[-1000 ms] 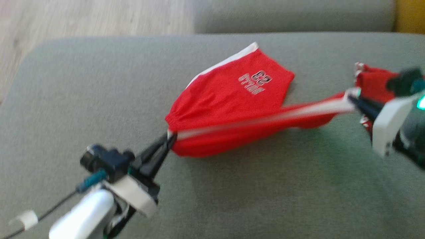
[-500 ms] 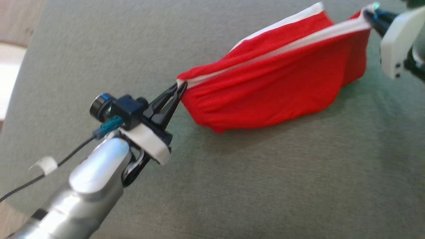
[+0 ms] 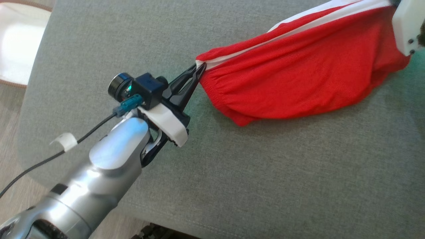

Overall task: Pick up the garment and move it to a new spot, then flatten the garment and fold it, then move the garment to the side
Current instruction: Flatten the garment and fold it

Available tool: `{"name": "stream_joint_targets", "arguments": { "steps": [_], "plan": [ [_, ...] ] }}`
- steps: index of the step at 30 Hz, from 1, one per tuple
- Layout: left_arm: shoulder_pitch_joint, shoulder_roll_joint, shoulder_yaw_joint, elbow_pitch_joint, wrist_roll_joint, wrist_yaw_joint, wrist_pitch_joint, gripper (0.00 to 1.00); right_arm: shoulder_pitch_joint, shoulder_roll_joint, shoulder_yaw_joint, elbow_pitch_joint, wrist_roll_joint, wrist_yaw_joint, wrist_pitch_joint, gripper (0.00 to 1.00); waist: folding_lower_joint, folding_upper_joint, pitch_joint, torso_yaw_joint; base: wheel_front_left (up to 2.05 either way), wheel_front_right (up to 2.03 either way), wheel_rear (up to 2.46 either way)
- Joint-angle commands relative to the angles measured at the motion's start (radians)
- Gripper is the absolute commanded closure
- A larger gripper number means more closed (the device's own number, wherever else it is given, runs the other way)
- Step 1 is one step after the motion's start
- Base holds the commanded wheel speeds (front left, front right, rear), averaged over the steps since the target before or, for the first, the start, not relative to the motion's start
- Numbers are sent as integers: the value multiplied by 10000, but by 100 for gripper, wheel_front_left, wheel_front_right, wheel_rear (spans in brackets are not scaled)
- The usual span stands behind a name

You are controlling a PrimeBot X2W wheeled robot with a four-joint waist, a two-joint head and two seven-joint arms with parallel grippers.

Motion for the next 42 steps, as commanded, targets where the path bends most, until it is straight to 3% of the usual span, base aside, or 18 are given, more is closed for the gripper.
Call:
{"name": "stream_joint_targets", "arguments": {
  "steps": [1, 3, 4, 5, 6, 7, 8, 9, 18, 29, 34, 42],
  "plan": [
    [-469, 267, 196, -6, -115, 20, -115, 100, -270, 33, 38, 12, 84, -9, -203, 100, -1, 0, 119, 98, 0, 0, 0],
    [-595, 206, 169, 25, -175, 19, -120, 100, -429, 118, 102, 279, 190, -9, -362, 100, -1, 0, 197, 131, 0, 0, 0],
    [-623, 182, 142, 60, -231, 19, -121, 100, -522, 160, 141, 406, 183, -9, -489, 93, -1, 0, 231, 140, 0, 0, 0],
    [-647, 154, 91, 95, -311, 19, -122, 100, -600, 207, 200, 513, 164, -9, -641, 16, -1, 0, 259, 147, 0, 0, 0],
    [-691, 140, 49, 117, -352, 19, -122, 82, -657, 268, 196, 659, 225, -9, -763, 0, -1, 0, 286, 153, 0, 0, 0],
    [-736, 132, 19, 138, -370, 19, -123, 53, -701, 350, 156, 827, 338, -9, -847, 0, -1, 0, 311, 152, 0, 0, 0],
    [-771, 129, 7, 163, -385, 19, -123, 5, -745, 435, 118, 985, 447, -9, -921, 0, -1, 0, 329, 141, 0, 0, 0],
    [-792, 136, 0, 197, -393, 19, -123, 0, -787, 528, 116, 1120, 515, -9, -999, 0, -1, 0, 335, 107, 0, 0, 0],
    [-465, 391, 904, 281, -296, 18, -125, 0, -748, 882, -89, 1550, 1151, -9, -2232, 0, -1, 0, -199, -503, 0, 0, 0],
    [1627, 541, 5101, -2134, 234, 584, -125, 0, 890, 1359, -1133, 1152, 1831, -9, -5553, 0, -1, 0, -1776, -1868, 0, 0, 0],
    [2757, 309, 6429, -3158, 747, 715, -125, 0, 2026, 1988, -2120, 1017, 1916, -9, -6639, 0, -1, 0, -2363, -2463, 0, 0, 0],
    [4511, -356, 7373, -3652, 1415, 712, -125, 0, 4468, 3413, -4070, 722, 1021, -9, -7156, 0, -1, 0, -3118, -3158, 0, 0, 0]
  ]
}}
